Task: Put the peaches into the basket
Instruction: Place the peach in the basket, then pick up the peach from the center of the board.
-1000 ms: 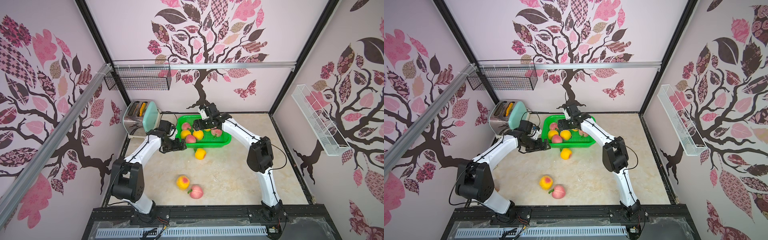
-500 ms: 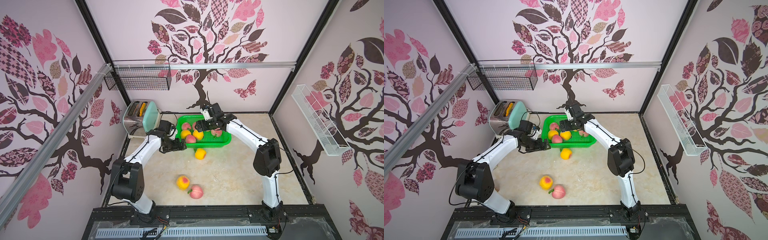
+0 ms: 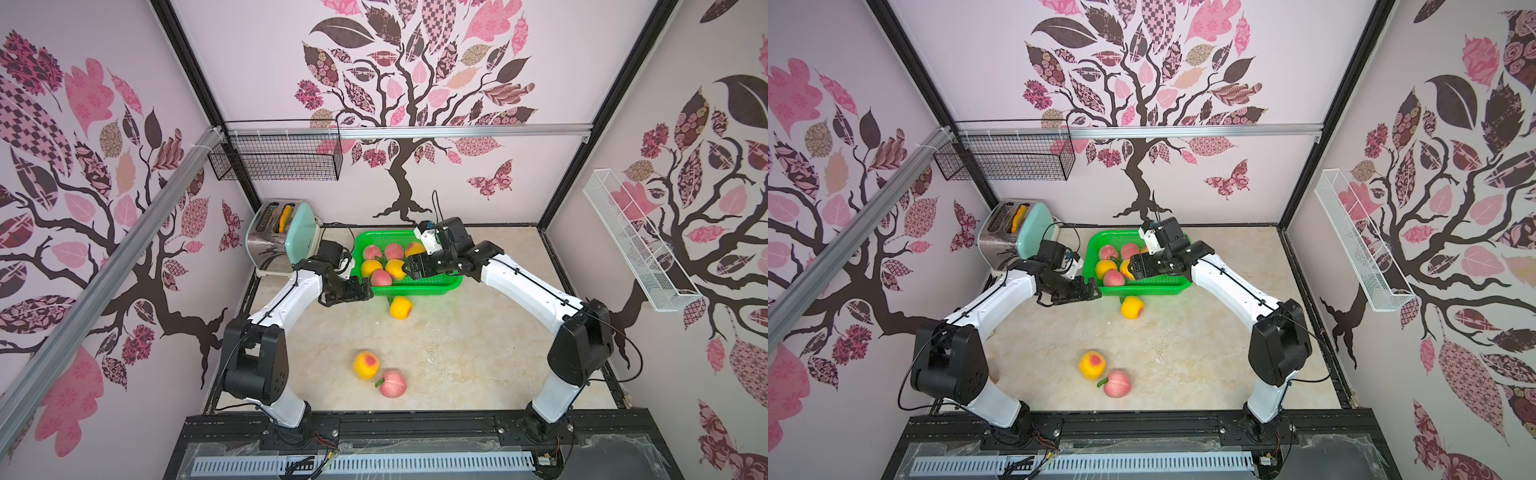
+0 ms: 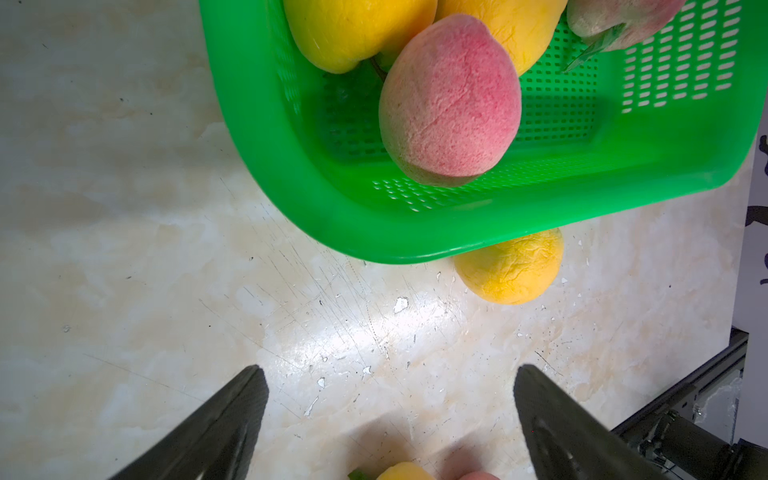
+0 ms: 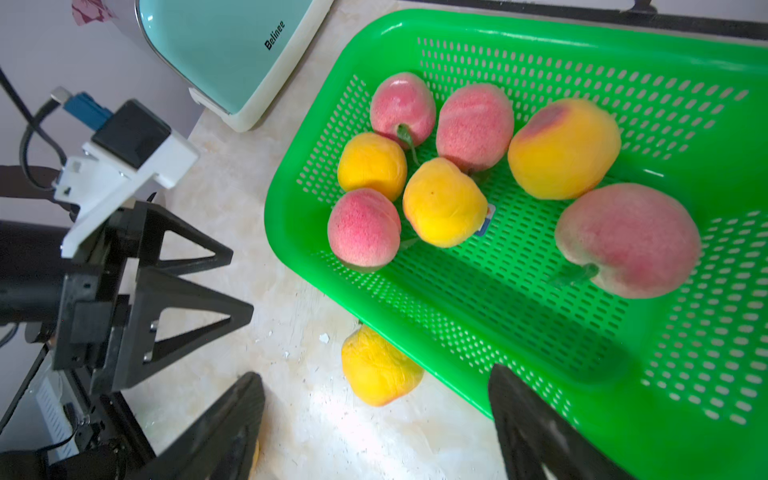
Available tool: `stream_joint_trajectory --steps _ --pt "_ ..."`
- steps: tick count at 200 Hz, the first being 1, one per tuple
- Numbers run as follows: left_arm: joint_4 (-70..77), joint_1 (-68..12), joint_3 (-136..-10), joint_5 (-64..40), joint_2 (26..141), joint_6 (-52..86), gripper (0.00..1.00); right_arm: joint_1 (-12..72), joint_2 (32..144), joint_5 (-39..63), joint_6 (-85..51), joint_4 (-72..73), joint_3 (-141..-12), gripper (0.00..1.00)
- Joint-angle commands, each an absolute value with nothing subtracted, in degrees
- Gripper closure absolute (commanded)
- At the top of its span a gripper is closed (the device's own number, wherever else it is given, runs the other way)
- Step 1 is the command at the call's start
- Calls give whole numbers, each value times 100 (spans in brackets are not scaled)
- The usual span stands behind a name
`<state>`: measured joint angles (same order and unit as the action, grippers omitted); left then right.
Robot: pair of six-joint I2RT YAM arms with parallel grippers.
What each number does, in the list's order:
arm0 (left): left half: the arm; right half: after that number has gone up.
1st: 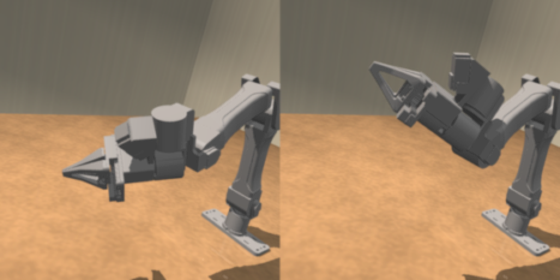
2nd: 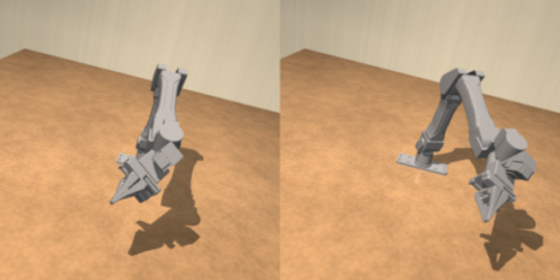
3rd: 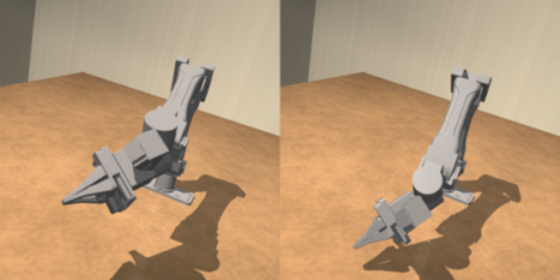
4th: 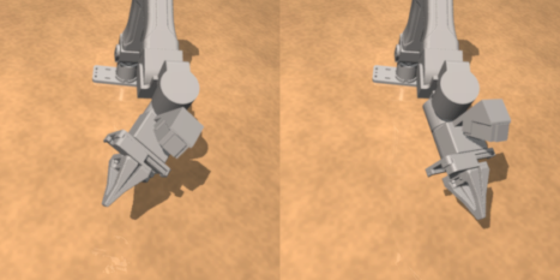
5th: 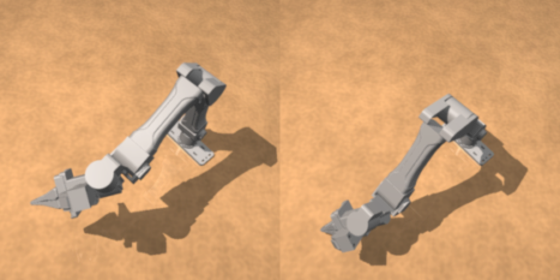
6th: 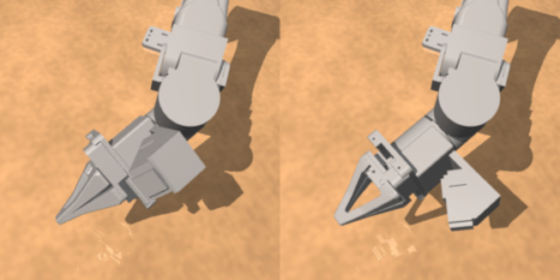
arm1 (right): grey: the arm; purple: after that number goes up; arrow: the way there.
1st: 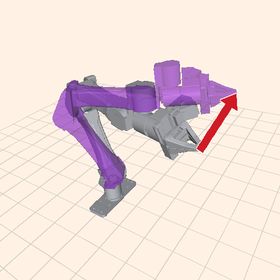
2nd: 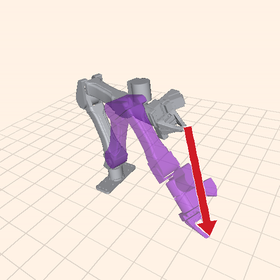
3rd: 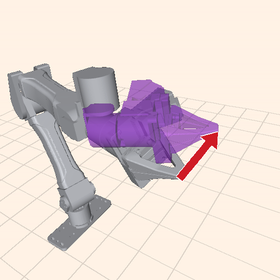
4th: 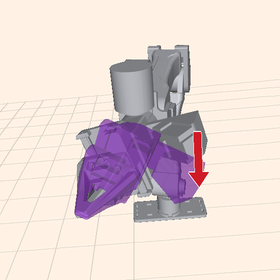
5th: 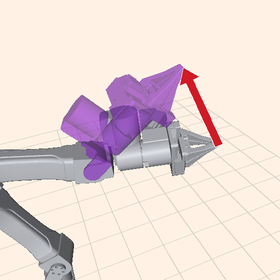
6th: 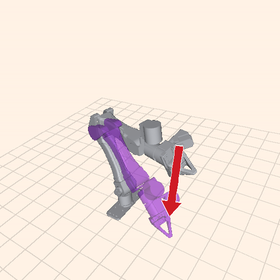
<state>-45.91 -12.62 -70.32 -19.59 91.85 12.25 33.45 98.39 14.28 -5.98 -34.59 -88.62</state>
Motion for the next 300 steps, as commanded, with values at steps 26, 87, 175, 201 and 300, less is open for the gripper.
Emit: stream_joint_trajectory --steps 26,87,175,201,300 --pt "-4528 -1230 -6958 -1903 9197 1257 3 3820 9245 1478 -607 -3196 -7984 14" --pt "-4531 -1222 -6930 -1804 9123 1266 3 4567 8598 1847 -874 -2796 -6759 15" --pt "-4549 -1214 -6926 -1576 9140 1320 3 5798 8082 1839 -784 -2718 -5729 14" --pt "-4566 -1213 -6926 -1551 9140 1319 3 6060 8011 1801 -776 -2608 -5609 14" --pt "-4570 -1213 -6911 -1529 9059 1320 3 6926 8572 1086 -360 -2650 -5772 12"
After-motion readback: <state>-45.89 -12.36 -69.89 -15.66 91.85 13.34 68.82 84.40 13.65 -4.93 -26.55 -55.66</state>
